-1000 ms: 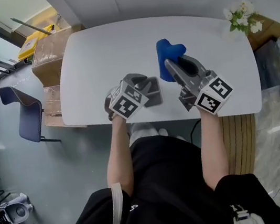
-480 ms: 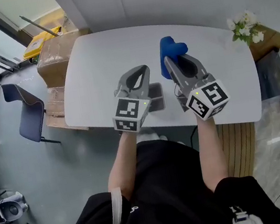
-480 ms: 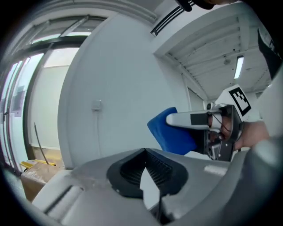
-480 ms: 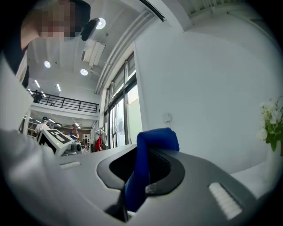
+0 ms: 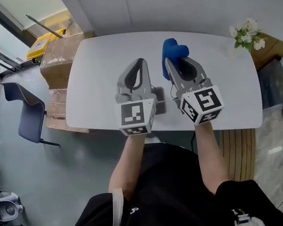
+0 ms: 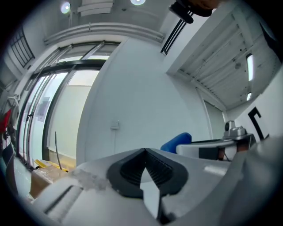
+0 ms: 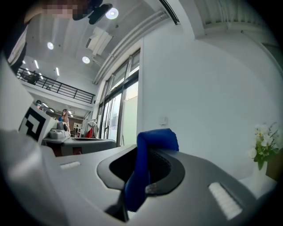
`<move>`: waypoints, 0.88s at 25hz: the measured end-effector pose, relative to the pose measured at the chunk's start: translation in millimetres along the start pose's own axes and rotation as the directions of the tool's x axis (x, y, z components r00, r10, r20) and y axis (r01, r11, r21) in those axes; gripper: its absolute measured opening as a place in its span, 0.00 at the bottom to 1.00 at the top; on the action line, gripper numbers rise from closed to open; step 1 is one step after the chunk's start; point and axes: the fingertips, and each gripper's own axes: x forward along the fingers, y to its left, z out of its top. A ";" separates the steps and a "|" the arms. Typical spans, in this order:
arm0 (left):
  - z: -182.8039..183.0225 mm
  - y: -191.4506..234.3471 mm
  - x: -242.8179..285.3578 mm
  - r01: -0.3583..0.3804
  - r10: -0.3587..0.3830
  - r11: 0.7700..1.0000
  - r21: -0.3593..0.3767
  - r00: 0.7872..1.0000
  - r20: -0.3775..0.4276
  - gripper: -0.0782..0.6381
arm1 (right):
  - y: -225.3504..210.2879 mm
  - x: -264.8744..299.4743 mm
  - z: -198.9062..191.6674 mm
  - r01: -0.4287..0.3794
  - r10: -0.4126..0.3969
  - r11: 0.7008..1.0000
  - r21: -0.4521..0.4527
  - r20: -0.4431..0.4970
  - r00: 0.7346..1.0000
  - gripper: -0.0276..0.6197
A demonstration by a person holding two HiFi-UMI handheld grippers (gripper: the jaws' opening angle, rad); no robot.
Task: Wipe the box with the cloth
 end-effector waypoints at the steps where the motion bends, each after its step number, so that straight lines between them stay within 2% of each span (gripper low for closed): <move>1: 1.5 2.8 -1.5 -0.013 0.013 1.000 -0.005 1.000 -0.002 0.11 | -0.4 -0.4 0.4 0.008 -0.008 1.000 -0.006 0.001 1.000 0.12; 6: 8.0 11.0 -8.6 -0.034 0.034 0.999 -0.019 0.999 -0.003 0.11 | 3.4 -3.6 -3.5 0.019 -0.019 1.000 -0.007 -0.012 1.000 0.12; 17: -5.9 -4.6 -14.5 0.015 -0.014 1.000 0.013 1.000 -0.012 0.11 | 2.9 -14.2 -19.1 0.033 -0.032 0.999 0.009 -0.050 0.998 0.12; 22: -2.1 -5.9 -15.0 0.018 -0.018 1.000 -0.001 1.000 -0.010 0.11 | 3.2 -15.9 -15.1 0.036 -0.036 0.999 0.001 -0.044 0.998 0.12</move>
